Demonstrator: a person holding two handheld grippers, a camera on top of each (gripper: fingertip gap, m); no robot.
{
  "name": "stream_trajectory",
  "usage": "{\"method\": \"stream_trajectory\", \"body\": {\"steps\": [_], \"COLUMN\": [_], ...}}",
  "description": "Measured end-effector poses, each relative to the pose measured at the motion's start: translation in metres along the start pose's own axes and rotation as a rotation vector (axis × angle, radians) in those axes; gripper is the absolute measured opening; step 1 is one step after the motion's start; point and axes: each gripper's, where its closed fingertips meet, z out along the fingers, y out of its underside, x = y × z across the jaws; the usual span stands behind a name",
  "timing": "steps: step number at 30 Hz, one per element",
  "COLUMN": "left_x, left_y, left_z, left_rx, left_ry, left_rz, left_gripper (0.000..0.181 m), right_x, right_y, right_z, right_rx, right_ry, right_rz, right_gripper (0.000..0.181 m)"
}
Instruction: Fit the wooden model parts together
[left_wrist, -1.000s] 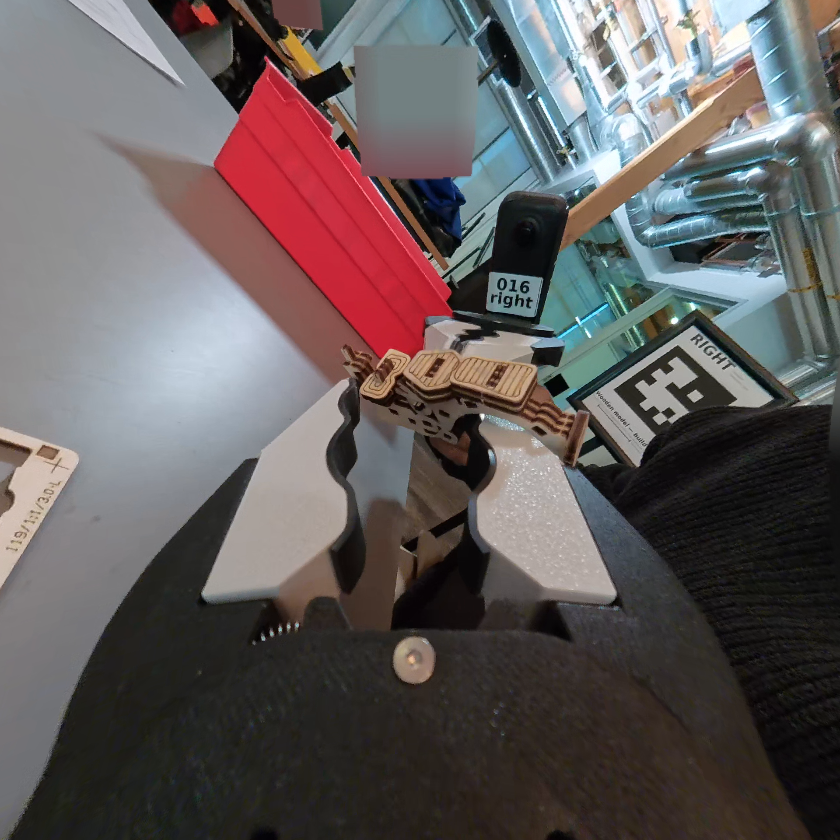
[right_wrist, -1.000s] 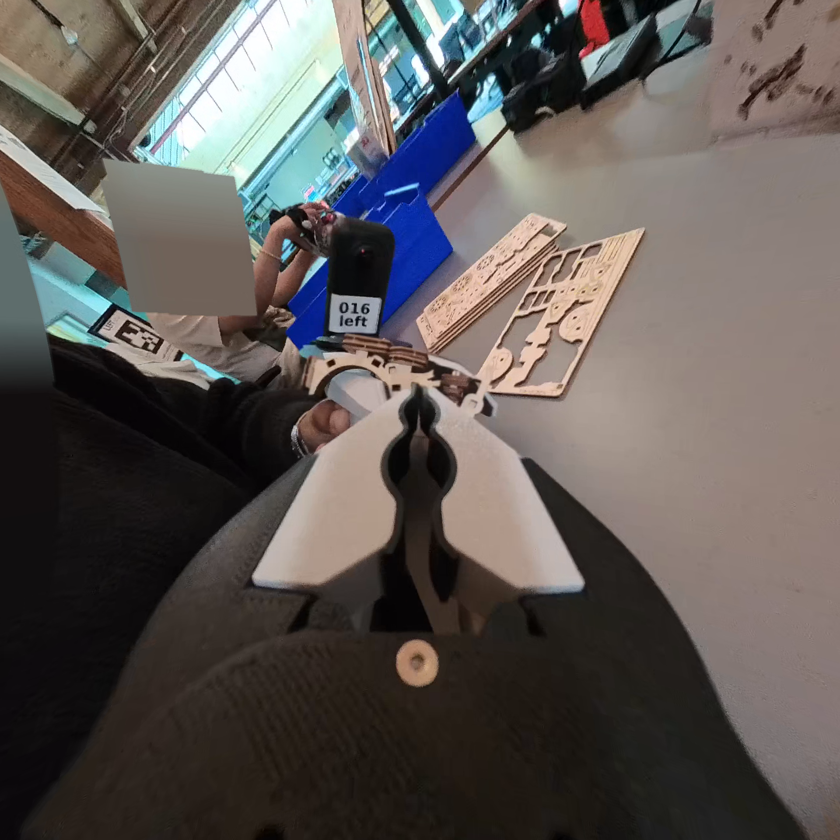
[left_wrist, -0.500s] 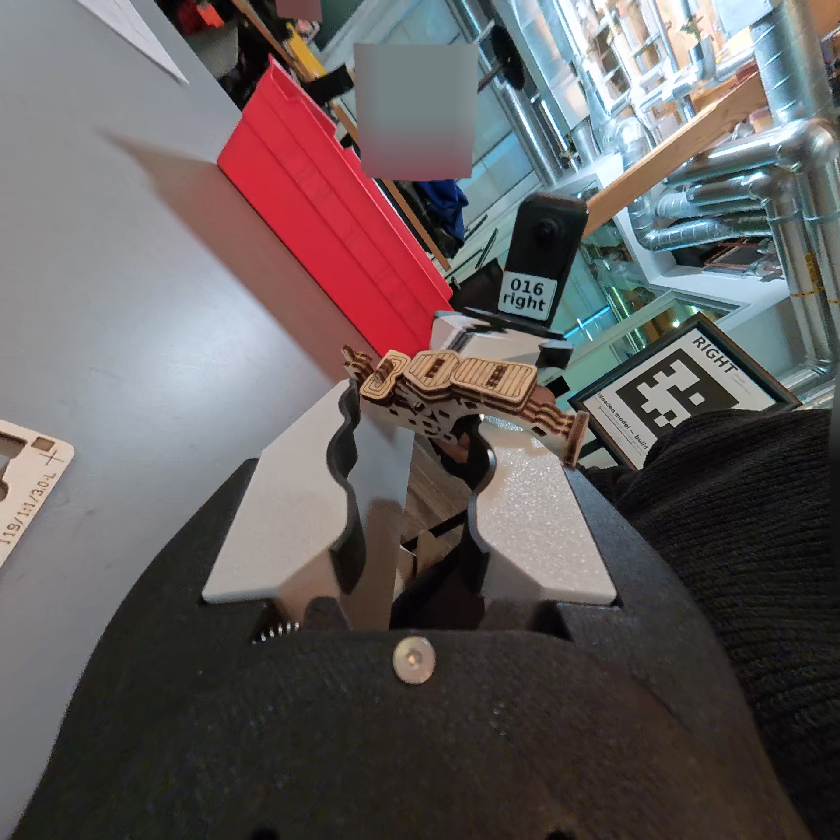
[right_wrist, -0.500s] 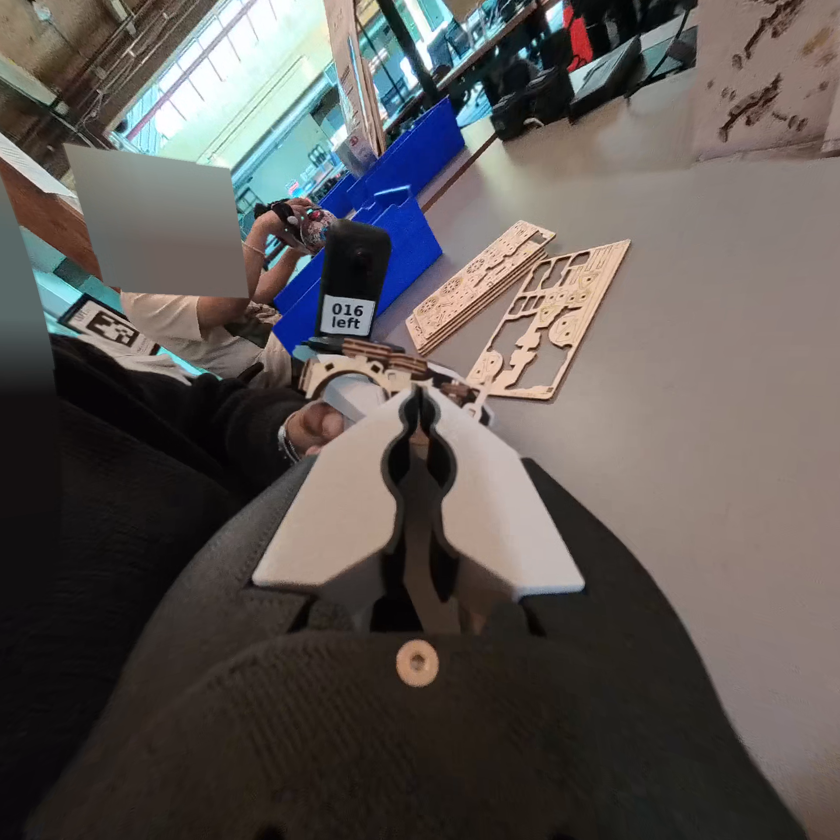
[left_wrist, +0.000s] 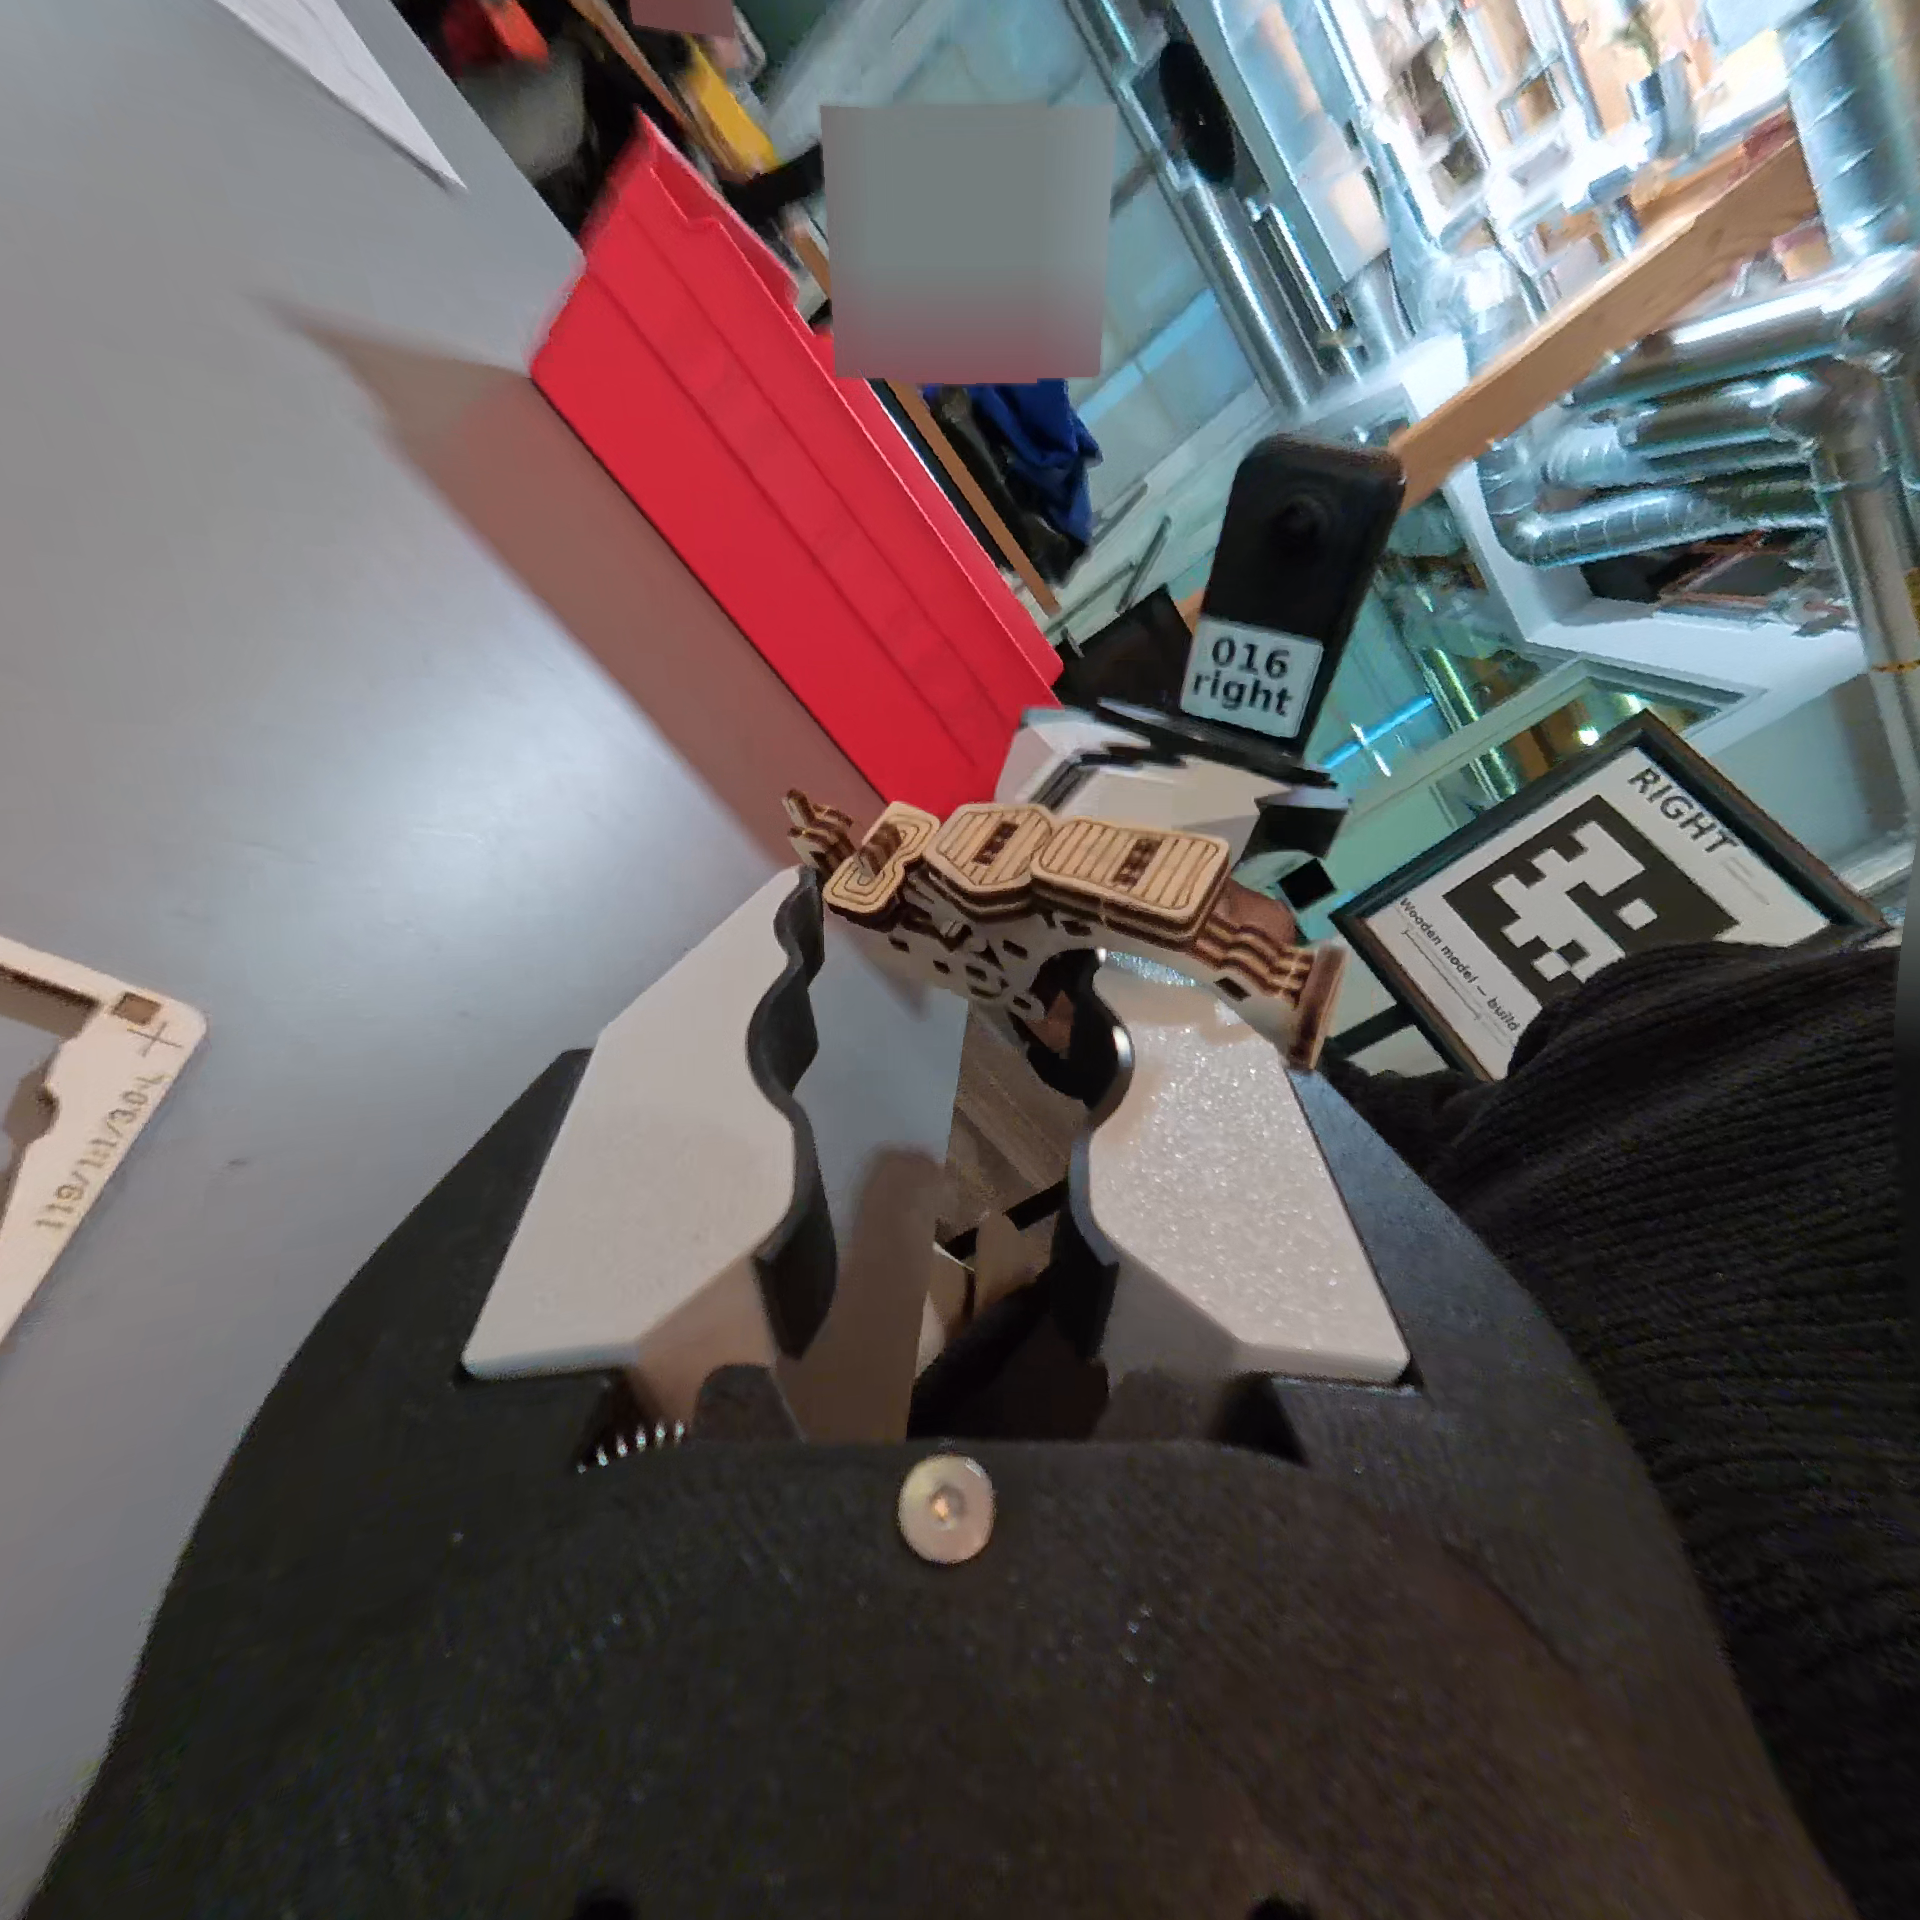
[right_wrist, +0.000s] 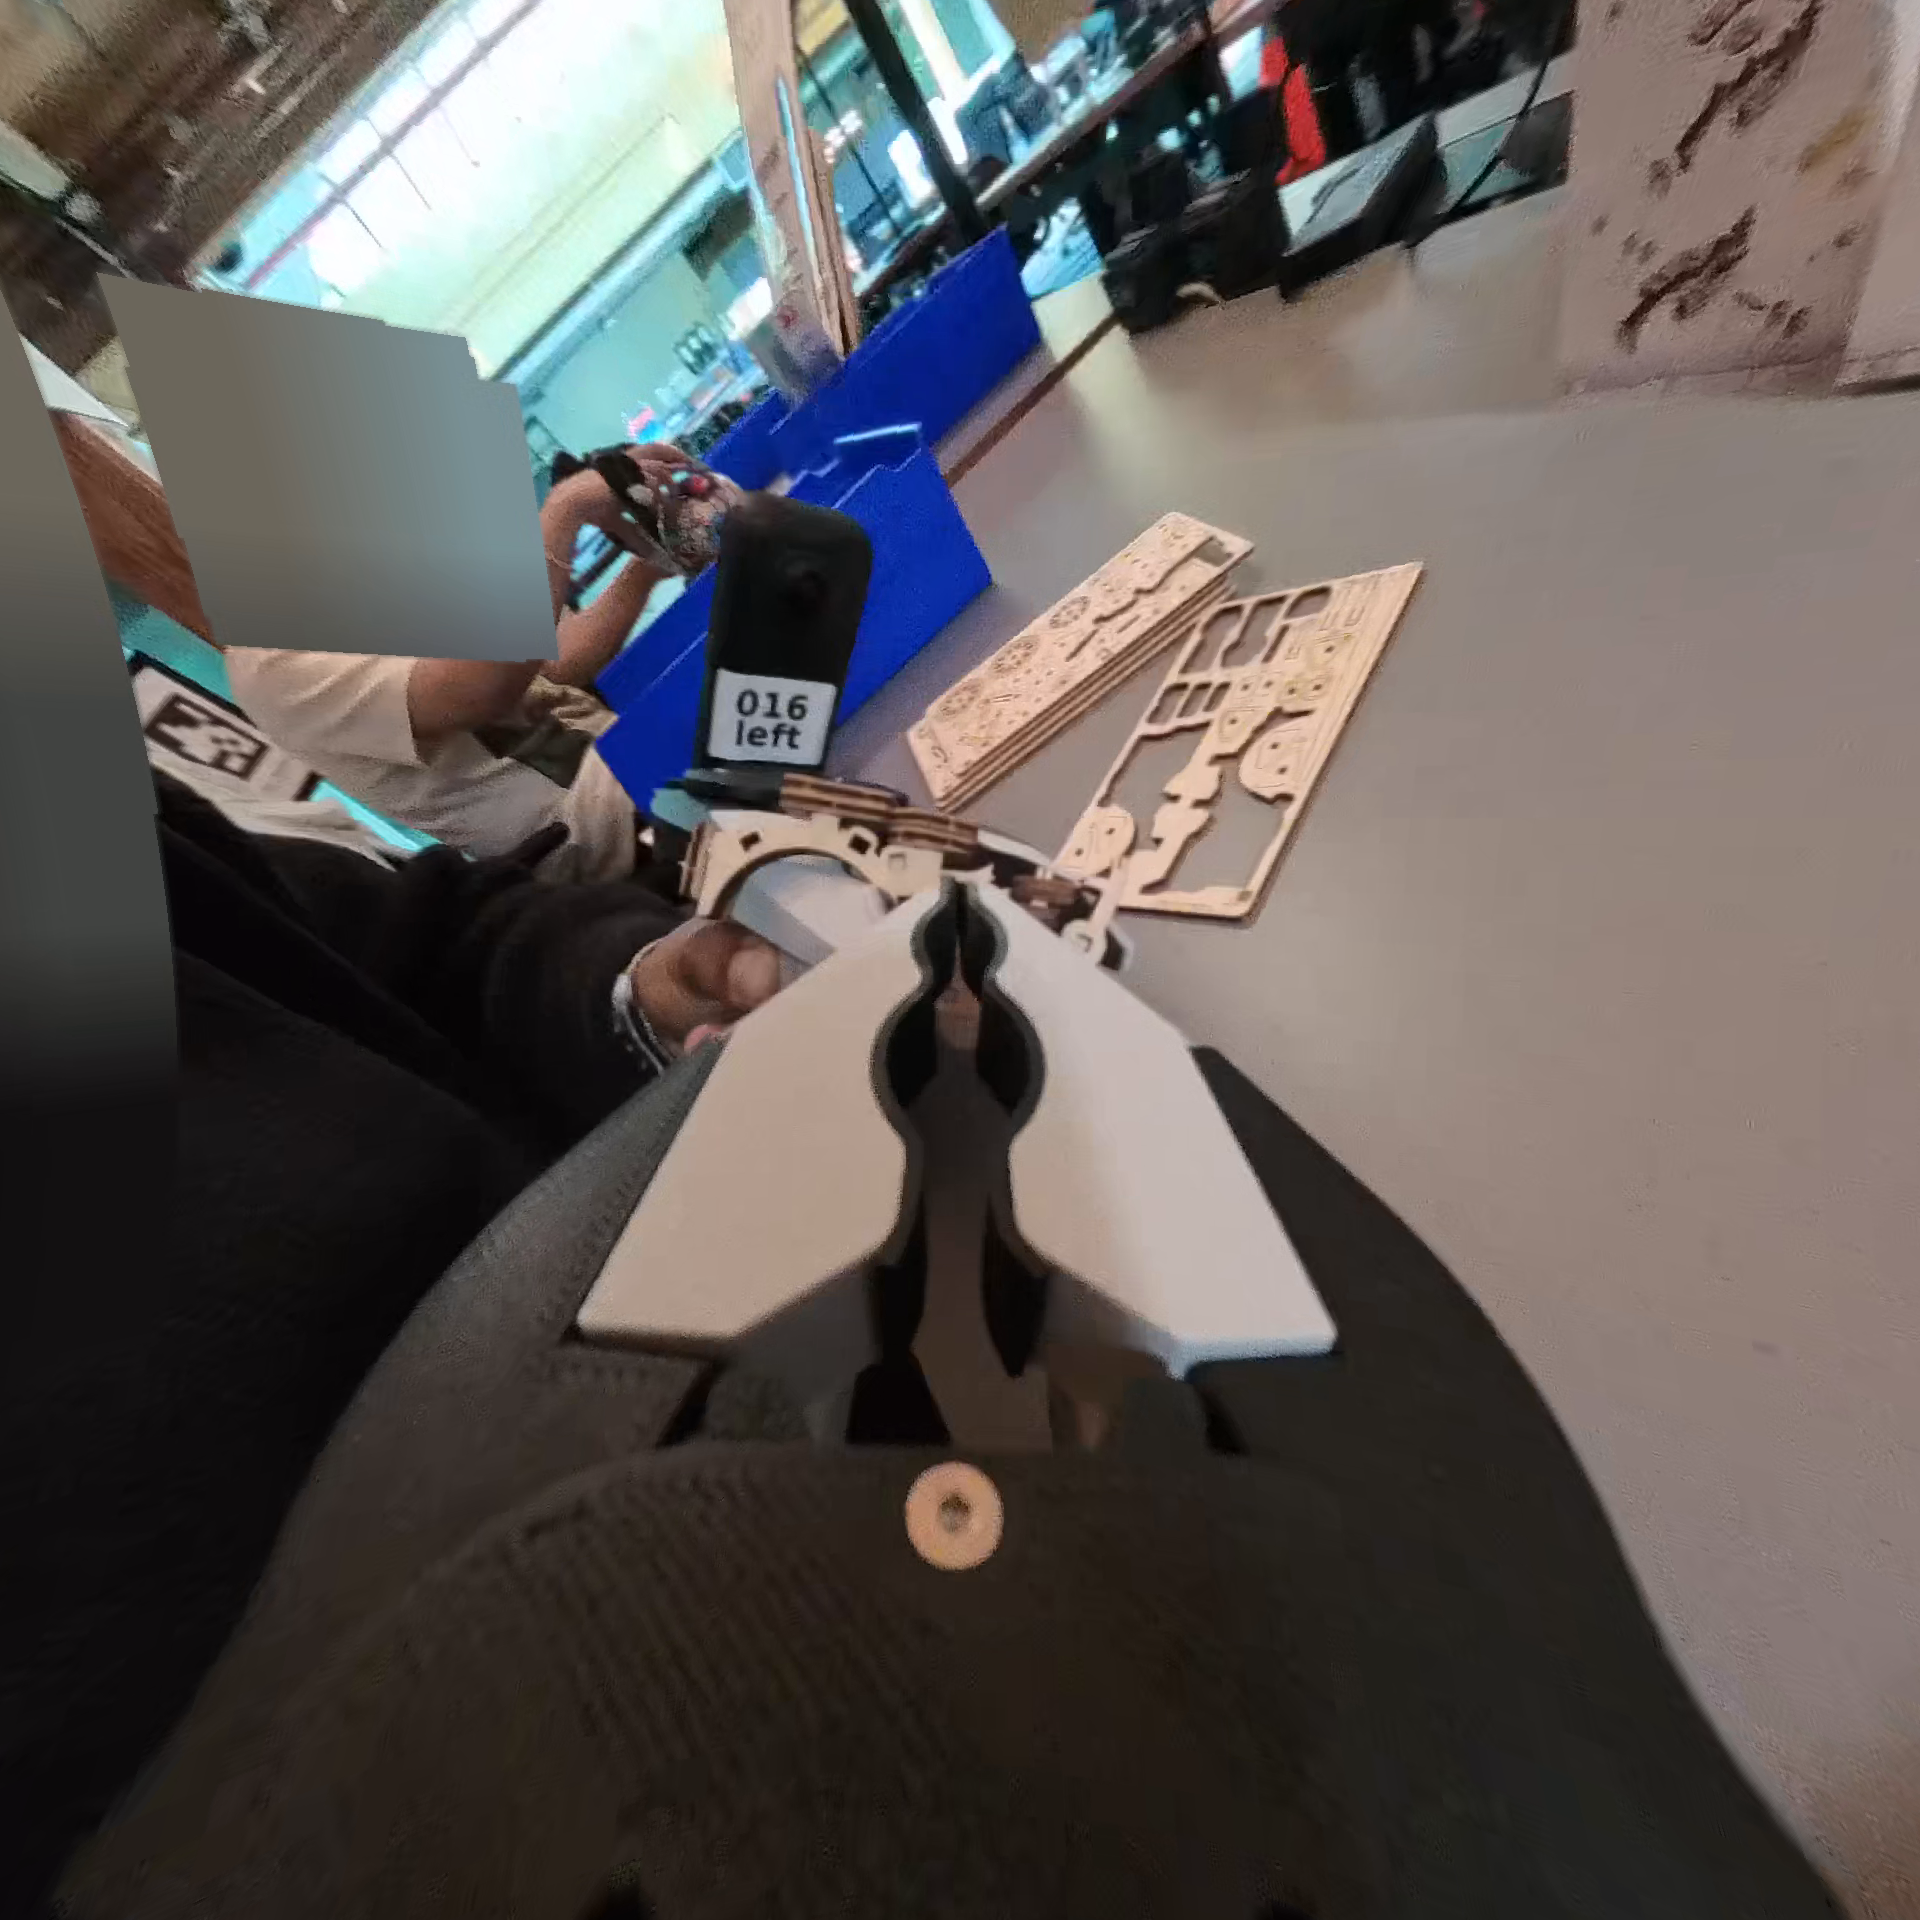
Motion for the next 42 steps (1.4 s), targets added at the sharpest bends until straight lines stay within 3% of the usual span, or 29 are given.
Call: {"method": "stream_trajectory", "body": {"steps": [5, 10, 14, 19, 25, 28, 33, 38, 42], "left_x": [0.000, 0.004, -0.001, 0.006, -0.005, -0.016, -0.031, -0.036, -0.033], "left_y": [-0.003, -0.001, -0.005, 0.001, -0.003, 0.004, 0.006, 0.013, 0.010], "left_z": [-0.002, -0.001, -0.004, 0.000, -0.003, -0.002, -0.005, -0.006, -0.007], "left_rx": [0.001, -0.006, 0.009, -0.015, -0.012, -0.082, -0.177, -0.212, -0.205], "left_ry": [0.015, 0.031, 0.022, 0.035, -0.009, -0.115, -0.332, -0.340, -0.344], "left_rz": [0.000, -0.001, -0.013, 0.010, 0.001, 0.121, 0.471, 0.426, 0.446], "left_gripper": [0.044, 0.044, 0.044, 0.044, 0.044, 0.044, 0.044, 0.044, 0.044], "right_x": [0.000, -0.004, -0.004, -0.004, 0.001, 0.004, 0.019, 0.025, 0.021], "right_y": [-0.020, -0.010, -0.026, -0.002, -0.021, -0.016, -0.001, 0.021, 0.020], "right_z": [-0.014, -0.005, -0.023, 0.006, -0.019, -0.015, -0.011, 0.003, 0.002], "right_rx": [0.087, 0.055, 0.134, 0.013, 0.121, 0.111, 0.060, -0.036, -0.025], "right_ry": [0.022, -0.007, 0.015, -0.007, 0.024, 0.004, 0.003, 0.014, -0.005], "right_rz": [-0.035, -0.019, -0.046, -0.019, -0.029, 0.003, 0.065, 0.087, 0.077], "right_gripper": [0.000, 0.000, 0.000, 0.000, 0.000, 0.000, 0.000, 0.000, 0.000]}}
